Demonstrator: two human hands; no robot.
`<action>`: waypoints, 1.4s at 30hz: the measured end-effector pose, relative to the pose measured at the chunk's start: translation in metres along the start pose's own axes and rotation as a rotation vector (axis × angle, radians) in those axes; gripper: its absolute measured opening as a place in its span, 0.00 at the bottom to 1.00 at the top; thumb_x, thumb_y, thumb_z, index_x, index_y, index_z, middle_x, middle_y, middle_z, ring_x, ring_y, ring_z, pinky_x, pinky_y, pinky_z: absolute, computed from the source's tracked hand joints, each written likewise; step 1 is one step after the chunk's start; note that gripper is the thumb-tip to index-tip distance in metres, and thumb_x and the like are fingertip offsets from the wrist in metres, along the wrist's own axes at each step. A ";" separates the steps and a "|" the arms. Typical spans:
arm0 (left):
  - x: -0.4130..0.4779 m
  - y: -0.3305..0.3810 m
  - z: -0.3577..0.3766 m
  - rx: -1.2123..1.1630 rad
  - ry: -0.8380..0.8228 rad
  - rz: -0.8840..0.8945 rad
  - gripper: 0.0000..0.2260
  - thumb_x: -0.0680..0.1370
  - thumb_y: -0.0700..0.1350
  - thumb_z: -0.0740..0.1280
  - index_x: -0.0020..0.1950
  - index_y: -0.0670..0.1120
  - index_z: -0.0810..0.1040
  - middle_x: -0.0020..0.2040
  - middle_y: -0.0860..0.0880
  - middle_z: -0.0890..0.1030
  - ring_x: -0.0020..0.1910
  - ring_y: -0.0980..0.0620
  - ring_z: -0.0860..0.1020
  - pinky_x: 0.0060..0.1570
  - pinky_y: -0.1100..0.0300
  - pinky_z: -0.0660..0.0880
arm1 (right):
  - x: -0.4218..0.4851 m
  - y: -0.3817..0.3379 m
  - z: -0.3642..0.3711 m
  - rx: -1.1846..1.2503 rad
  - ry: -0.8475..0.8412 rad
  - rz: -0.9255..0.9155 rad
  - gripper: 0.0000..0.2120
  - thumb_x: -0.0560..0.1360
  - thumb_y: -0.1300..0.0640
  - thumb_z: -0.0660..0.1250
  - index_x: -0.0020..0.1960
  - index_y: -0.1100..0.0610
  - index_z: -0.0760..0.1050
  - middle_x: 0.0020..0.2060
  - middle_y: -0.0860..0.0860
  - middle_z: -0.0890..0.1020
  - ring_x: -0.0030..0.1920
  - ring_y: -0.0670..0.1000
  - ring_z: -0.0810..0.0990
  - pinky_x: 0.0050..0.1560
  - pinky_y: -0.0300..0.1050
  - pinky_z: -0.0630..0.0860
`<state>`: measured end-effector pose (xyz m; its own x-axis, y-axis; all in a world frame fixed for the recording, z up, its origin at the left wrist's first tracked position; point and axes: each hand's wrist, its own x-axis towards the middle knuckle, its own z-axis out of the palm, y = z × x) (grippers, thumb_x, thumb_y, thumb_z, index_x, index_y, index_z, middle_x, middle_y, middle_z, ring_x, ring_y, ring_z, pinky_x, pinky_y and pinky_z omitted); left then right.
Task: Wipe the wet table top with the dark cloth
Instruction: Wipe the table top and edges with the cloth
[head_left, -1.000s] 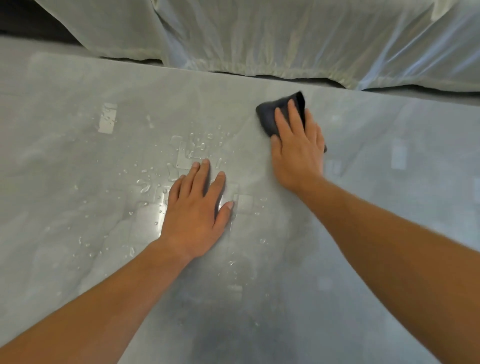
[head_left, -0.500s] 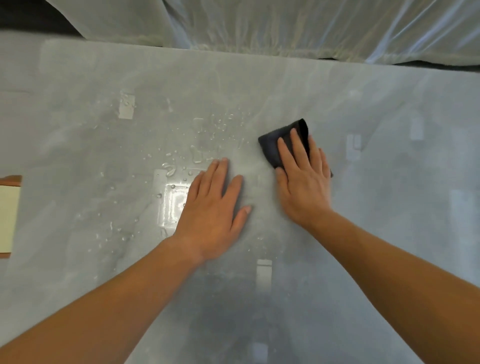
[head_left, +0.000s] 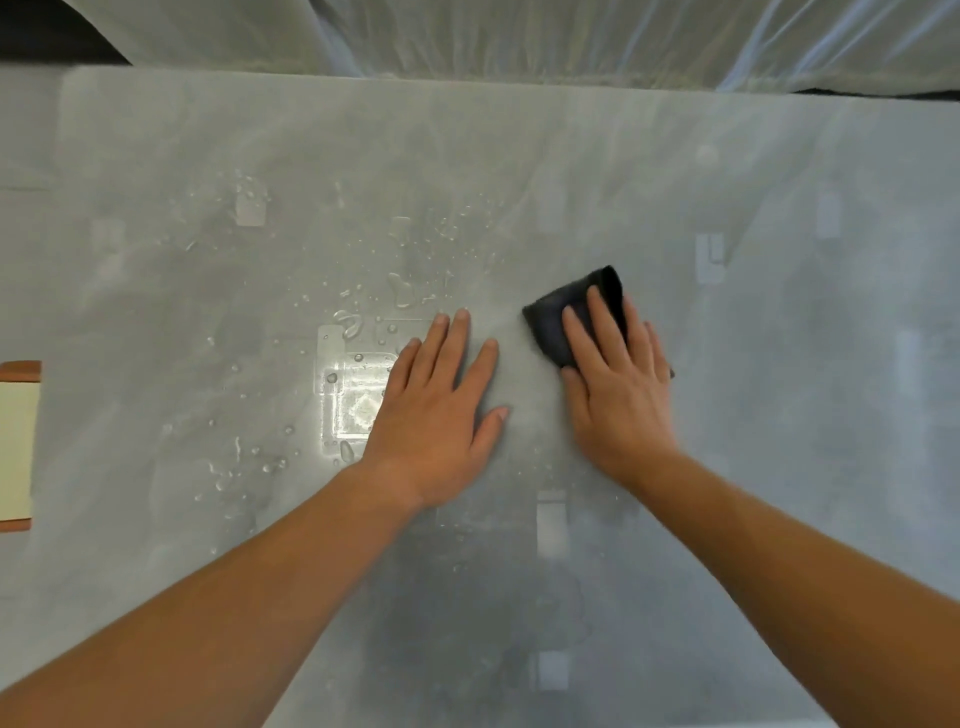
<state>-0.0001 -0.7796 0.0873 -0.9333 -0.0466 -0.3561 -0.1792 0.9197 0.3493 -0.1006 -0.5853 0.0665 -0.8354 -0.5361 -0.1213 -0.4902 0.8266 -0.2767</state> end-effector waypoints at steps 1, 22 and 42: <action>-0.001 -0.002 0.000 -0.016 -0.010 0.013 0.32 0.81 0.63 0.42 0.83 0.51 0.46 0.82 0.46 0.35 0.79 0.50 0.31 0.77 0.52 0.34 | -0.020 0.000 0.003 -0.022 -0.031 -0.083 0.26 0.83 0.49 0.54 0.80 0.51 0.59 0.81 0.51 0.55 0.81 0.59 0.50 0.79 0.58 0.48; -0.071 0.019 0.021 -0.024 0.002 0.031 0.31 0.82 0.61 0.49 0.82 0.47 0.52 0.82 0.41 0.43 0.80 0.45 0.38 0.76 0.52 0.32 | -0.064 0.017 -0.002 0.007 -0.036 -0.046 0.26 0.81 0.52 0.58 0.78 0.52 0.63 0.80 0.51 0.58 0.80 0.59 0.54 0.78 0.60 0.52; -0.136 0.050 0.057 -0.001 0.017 0.014 0.33 0.78 0.56 0.57 0.80 0.42 0.58 0.82 0.39 0.51 0.81 0.42 0.46 0.78 0.48 0.39 | -0.136 -0.011 0.022 0.036 0.040 0.073 0.26 0.81 0.53 0.56 0.80 0.50 0.59 0.81 0.50 0.55 0.80 0.58 0.50 0.79 0.57 0.46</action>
<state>0.1360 -0.7047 0.1038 -0.9408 -0.0402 -0.3365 -0.1664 0.9198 0.3553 0.0244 -0.5251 0.0652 -0.8783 -0.4665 -0.1044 -0.4188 0.8561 -0.3028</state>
